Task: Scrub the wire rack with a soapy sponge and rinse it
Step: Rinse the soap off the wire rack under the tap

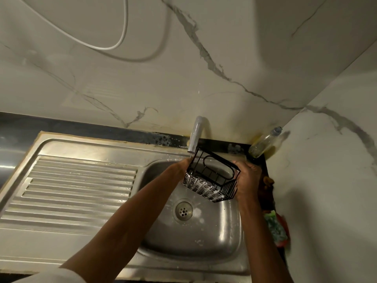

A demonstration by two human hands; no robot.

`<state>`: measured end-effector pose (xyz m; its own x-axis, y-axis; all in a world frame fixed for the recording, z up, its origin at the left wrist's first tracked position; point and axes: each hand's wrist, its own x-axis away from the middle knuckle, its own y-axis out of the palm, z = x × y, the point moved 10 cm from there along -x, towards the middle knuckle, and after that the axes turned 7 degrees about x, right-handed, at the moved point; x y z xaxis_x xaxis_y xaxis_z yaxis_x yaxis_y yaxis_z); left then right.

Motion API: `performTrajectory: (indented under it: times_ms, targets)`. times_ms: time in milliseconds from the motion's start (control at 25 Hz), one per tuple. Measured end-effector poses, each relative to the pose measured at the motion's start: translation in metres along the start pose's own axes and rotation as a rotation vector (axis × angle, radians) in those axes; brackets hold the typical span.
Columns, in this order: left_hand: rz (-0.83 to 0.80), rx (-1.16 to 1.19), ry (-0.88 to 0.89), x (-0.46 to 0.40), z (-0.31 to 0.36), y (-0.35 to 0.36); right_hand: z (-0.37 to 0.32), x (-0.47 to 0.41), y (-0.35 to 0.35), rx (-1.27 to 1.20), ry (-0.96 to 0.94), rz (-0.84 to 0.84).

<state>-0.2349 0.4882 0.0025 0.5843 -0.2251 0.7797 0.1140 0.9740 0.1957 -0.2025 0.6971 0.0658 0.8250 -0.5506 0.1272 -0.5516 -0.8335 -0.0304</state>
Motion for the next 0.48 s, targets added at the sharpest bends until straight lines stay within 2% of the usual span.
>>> performTrajectory:
  times_ms: [200, 480]
  targets:
    - [0.164, 0.016, -0.049, -0.015, 0.012, -0.016, 0.004, -0.018, 0.009, 0.086, -0.034, -0.021]
    - [0.168, 0.097, -0.108, -0.023, -0.006, -0.037, 0.02, -0.011, 0.03, 0.17, -0.054, -0.099]
